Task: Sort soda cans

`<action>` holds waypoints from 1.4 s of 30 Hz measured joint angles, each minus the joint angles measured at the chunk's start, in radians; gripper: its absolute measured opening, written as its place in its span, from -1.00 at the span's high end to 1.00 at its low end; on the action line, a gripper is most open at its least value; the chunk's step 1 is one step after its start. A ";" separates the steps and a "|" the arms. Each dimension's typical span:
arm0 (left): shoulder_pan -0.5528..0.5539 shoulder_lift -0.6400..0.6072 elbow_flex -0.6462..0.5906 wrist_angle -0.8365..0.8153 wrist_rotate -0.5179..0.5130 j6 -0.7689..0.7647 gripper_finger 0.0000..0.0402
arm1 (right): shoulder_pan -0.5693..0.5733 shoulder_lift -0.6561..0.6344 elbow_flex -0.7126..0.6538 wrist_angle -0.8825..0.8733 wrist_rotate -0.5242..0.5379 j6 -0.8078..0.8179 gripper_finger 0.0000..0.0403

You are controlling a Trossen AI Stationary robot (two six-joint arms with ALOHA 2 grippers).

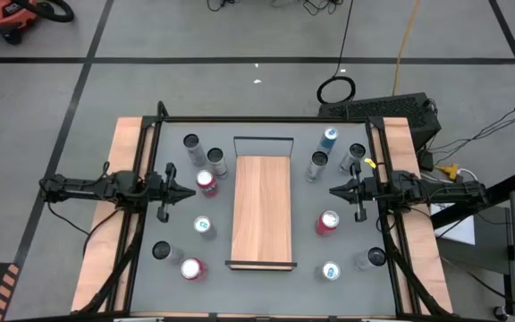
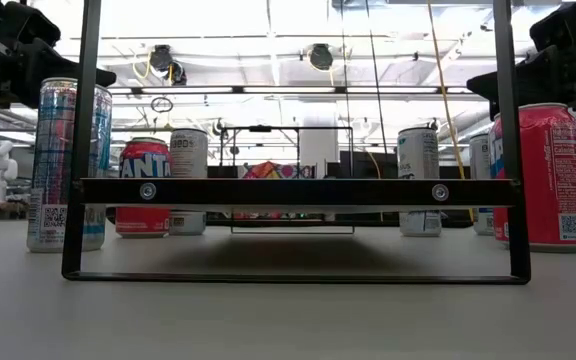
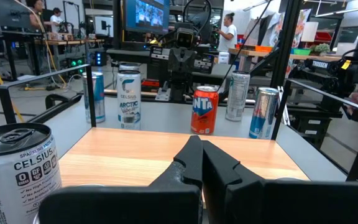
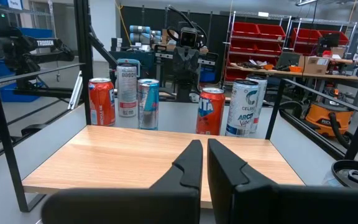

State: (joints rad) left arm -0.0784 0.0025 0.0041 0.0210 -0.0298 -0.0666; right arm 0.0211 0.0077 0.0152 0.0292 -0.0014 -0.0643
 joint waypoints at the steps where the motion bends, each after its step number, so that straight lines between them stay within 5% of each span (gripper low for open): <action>1: 0.000 0.000 0.000 0.000 0.000 0.000 1.00 | 0.000 0.000 0.000 0.000 0.000 0.000 1.00; 12: 0.000 0.000 0.002 0.013 -0.001 0.099 1.00 | 0.000 0.000 0.000 0.000 0.000 0.000 1.00; 33: 0.000 0.000 0.002 0.022 -0.006 0.049 1.00 | 0.000 0.000 0.003 0.002 -0.001 -0.011 1.00; 42: 0.000 0.000 0.003 0.022 -0.009 0.048 1.00 | 0.000 0.012 0.165 -0.026 0.000 -0.035 1.00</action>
State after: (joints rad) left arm -0.0782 0.0021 0.0067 0.0433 -0.0387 -0.0181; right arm 0.0216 0.0192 0.1807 0.0030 -0.0013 -0.0990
